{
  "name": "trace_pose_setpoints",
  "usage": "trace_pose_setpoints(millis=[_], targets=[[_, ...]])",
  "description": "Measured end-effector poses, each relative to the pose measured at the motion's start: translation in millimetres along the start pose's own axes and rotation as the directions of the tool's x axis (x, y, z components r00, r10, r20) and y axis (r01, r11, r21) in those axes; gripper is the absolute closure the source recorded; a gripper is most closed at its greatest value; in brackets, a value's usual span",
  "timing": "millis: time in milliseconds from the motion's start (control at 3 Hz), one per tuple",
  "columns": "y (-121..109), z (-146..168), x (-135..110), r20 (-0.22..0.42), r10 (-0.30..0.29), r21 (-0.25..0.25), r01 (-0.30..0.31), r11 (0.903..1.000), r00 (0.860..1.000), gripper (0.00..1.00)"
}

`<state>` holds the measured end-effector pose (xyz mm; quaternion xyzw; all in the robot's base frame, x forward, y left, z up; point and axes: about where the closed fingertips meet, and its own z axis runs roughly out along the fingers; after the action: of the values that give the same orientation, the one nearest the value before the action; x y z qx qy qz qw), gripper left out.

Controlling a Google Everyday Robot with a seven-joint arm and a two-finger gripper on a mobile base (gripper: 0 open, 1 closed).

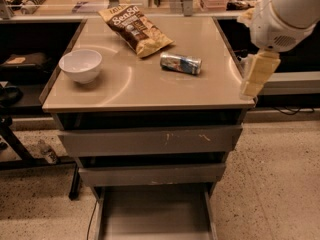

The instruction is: Place redbull can into bottom drawer

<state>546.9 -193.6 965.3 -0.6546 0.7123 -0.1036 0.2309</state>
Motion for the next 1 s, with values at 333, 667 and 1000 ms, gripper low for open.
trace_pose_setpoints(millis=[333,667,1000], targets=[[-17,25,3,0.054,-0.003,-0.009,0.004,1.0000,0.999,0.00],[-31,45,-3,0.113,0.009,-0.024,-0.007,0.9997,0.994,0.00],[-32,48,-3,0.119,0.013,-0.027,-0.010,0.9996,0.993,0.00]])
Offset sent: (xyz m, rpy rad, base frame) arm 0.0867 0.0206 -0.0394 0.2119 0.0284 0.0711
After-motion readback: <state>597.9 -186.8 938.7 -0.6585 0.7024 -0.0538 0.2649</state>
